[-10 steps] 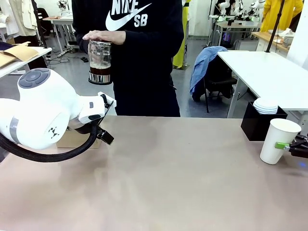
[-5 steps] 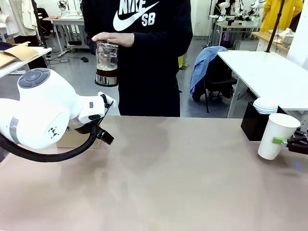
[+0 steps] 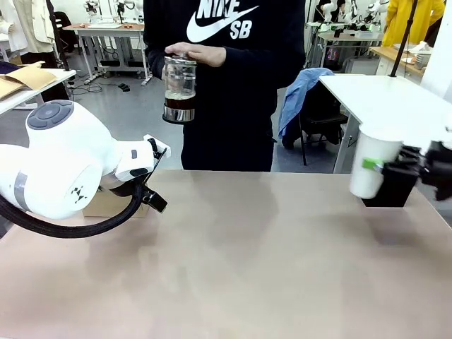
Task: Pour a drink into a cup and package it in a carrier.
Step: Pick up the 600 ml Paper Cup and place it in the middle top area of the table.
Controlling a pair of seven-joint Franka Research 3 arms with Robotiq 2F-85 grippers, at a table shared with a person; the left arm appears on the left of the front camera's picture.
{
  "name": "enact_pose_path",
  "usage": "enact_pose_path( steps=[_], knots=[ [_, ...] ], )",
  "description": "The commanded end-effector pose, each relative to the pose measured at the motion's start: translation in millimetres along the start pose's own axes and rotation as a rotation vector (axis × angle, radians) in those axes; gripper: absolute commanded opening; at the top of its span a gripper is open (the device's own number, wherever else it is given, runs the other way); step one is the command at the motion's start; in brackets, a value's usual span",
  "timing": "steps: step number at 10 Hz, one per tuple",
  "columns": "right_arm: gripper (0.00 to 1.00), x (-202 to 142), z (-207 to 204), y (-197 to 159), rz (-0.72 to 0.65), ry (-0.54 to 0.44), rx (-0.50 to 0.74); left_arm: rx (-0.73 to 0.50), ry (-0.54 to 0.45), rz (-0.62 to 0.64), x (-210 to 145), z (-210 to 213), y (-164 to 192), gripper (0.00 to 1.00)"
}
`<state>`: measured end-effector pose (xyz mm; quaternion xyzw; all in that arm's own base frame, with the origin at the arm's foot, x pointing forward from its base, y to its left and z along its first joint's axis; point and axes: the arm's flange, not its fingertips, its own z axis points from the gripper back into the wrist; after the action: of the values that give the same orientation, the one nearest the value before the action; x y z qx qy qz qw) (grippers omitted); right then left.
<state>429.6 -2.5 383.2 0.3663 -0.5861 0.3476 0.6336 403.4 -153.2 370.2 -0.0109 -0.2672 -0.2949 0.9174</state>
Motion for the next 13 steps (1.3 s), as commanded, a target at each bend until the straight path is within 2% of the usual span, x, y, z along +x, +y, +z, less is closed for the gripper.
enact_pose_path(
  steps=[1, 3, 6, 9, 11, 13],
  knots=[
    [0.81, 19.3, -59.5, -15.0, -0.015, 0.0, -0.031, -0.001, -0.001, 0.002, -0.4, 0.3, 1.0, 1.0],
    [0.81, 21.1, -114.2, -41.1, 0.014, -0.053, -0.041, -0.001, -0.001, 0.002, -0.4, 0.3, 1.0, 1.0],
    [0.81, -11.5, -172.3, -75.8, 0.065, -0.097, -0.033, -0.001, -0.001, 0.002, -0.4, 0.3, 1.0, 1.0],
    [0.81, -51.9, -198.9, -92.2, 0.063, -0.072, -0.008, -0.001, -0.001, 0.002, -0.4, 0.3, 1.0, 1.0],
    [0.81, -65.5, -203.6, -91.3, 0.028, -0.047, 0.012, -0.001, -0.001, 0.002, -0.4, 0.3, 1.0, 1.0],
    [0.81, -71.4, -204.9, -86.6, -0.005, 0.009, 0.096, -0.001, -0.001, 0.002, -0.4, 0.3, 1.0, 1.0]
  ],
)
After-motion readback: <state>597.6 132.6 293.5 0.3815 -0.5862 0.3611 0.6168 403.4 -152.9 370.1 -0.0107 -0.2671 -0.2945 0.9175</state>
